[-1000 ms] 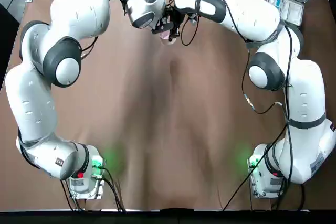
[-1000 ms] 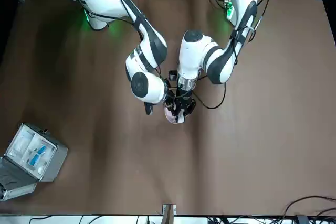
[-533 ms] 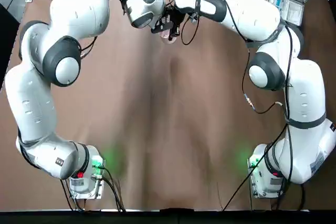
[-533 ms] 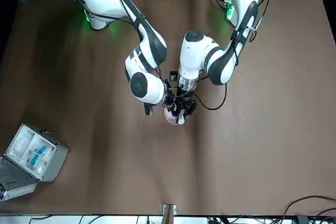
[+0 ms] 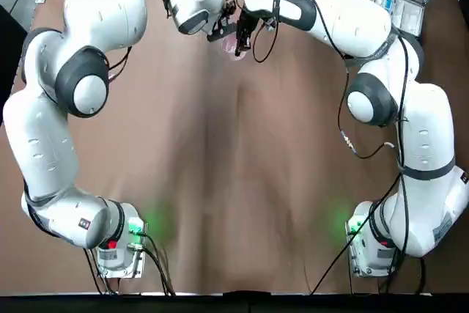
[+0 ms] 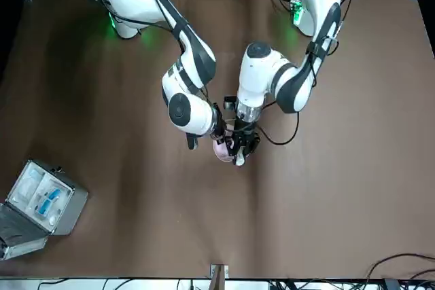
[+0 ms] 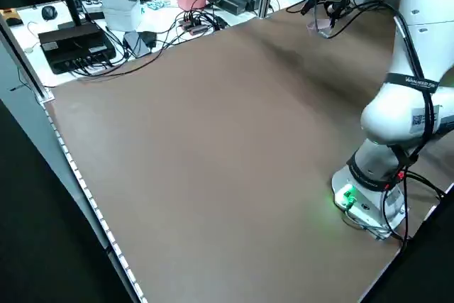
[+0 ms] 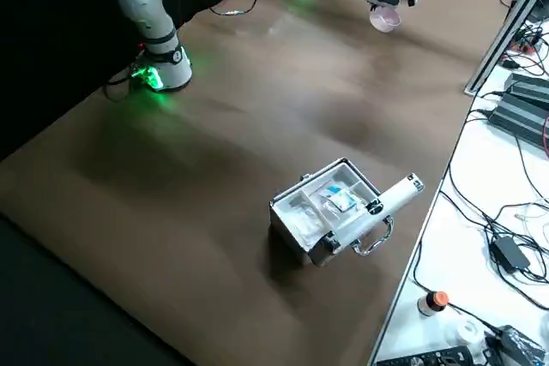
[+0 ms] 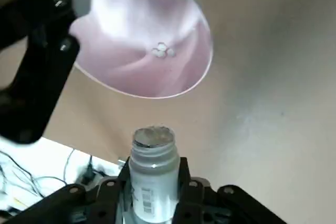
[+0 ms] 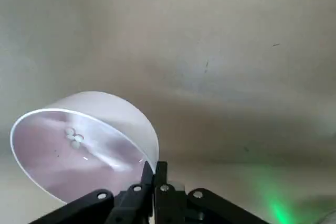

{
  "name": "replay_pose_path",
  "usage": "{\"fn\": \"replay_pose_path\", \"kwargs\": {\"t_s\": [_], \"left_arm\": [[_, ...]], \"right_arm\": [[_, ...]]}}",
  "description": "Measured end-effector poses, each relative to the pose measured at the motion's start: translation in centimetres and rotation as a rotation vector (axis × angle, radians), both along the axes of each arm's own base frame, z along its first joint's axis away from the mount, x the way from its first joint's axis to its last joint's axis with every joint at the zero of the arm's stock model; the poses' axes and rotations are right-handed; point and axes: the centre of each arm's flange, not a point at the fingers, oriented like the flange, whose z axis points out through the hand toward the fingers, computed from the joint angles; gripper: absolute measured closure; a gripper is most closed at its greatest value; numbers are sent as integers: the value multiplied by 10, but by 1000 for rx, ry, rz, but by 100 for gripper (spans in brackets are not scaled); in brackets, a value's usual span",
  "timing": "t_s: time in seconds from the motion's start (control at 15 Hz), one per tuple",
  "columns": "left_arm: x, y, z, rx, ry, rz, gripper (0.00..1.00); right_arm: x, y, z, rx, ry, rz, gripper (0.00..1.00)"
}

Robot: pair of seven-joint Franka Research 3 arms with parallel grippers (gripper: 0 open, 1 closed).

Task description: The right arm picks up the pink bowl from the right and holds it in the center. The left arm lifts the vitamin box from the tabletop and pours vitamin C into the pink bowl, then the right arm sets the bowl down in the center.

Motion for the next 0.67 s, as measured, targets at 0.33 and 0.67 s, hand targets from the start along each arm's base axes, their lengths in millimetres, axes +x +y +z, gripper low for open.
{"fn": "replay_pose_path", "kwargs": {"t_s": [0.33,0.67], "left_arm": [[-2,2,2,-210,115,308,65],[2,7,5,-409,263,620,65]], "right_arm": [[0,0,0,6,-10,25,98],[1,0,0,16,-27,65,98]]}}
